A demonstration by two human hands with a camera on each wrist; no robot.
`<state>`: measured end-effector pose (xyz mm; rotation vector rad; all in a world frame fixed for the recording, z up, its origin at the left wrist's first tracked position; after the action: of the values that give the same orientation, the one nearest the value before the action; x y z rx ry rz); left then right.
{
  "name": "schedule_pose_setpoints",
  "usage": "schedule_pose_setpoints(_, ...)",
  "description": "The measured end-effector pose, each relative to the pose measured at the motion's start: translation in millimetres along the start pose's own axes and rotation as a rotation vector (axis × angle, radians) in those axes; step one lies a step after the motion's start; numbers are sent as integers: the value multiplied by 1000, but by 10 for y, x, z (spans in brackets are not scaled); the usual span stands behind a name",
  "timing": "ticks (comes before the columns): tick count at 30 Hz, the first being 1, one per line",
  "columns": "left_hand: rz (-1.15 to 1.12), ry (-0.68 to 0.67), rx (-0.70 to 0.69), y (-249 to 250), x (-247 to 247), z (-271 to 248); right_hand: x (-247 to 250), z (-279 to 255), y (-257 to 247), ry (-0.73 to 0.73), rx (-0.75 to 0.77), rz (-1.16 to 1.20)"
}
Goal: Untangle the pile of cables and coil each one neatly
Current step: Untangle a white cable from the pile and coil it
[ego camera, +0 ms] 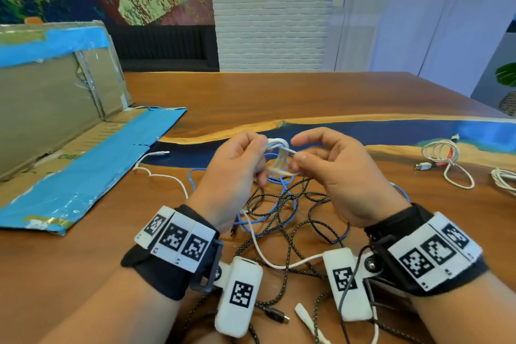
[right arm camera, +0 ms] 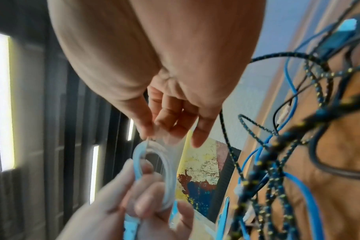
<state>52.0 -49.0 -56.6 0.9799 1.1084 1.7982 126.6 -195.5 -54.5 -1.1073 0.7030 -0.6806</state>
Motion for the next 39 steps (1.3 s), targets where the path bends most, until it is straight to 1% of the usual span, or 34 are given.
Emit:
schedule_pose_setpoints(2, 7, 36, 36, -44, 58, 23, 31, 22, 4, 5, -21, 164)
schedule_pose_setpoints(3, -7, 46, 47, -51, 75, 26, 31, 25, 6, -9, -33, 202)
schedule_pose_setpoints(4, -39, 49, 60, -56, 84, 27, 29, 23, 2, -29, -34, 178)
schedule_pose_setpoints(6, -147, 39, 110, -62, 77, 21, 33, 11, -28, -73, 5, -14)
schedule_pose_setpoints(9, -343, -23, 182, -50, 29, -1, 43, 5, -110, -96, 82, -274)
schedule_pose_setpoints(11, -420, -75, 196, -32, -15, -25, 47, 10, -136, -96, 107, -372)
schedule_pose_setpoints(13, -472, -123, 198, -4, -80, -60, 37, 8, -149, -83, 133, -404)
schedule_pose_setpoints(17, -505, -179, 150, 71, -202, -110, 64, 14, -155, -18, 204, -359)
schedule_pose_setpoints(19, -470, -182, 120, 81, -229, -108, 1, -6, -108, -27, 183, -276)
schedule_pose_setpoints(22, -390, -140, 76, 71, -212, -83, -103, -42, -5, -25, 111, -125)
schedule_pose_setpoints(24, -351, -107, 63, 47, -183, -70, -106, -28, 26, 0, 109, -128)
schedule_pose_setpoints(27, -319, -98, 44, 44, -183, -72, -69, -13, 31, 25, 120, -122)
schedule_pose_setpoints(31, -301, -82, 41, 17, -175, -64, -137, -31, 78, -22, 51, 19)
schedule_pose_setpoints(36, -258, -33, 49, -57, -108, -28, -219, -62, 128, -114, -91, 176)
schedule_pose_setpoints(39, -249, -37, 40, -74, -114, -31, -240, -90, 85, -160, -64, 166)
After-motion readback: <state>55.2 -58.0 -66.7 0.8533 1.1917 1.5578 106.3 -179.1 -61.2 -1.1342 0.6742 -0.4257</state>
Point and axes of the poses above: each hand's wrist, its own z-axis towards the middle knuckle, its own x-axis out of the back of the hand, y = z × x, the point moved 7 cm from there along z, towards the middle knuckle, and after that the axes turned 12 degrees about z, right-handed, at the moved point
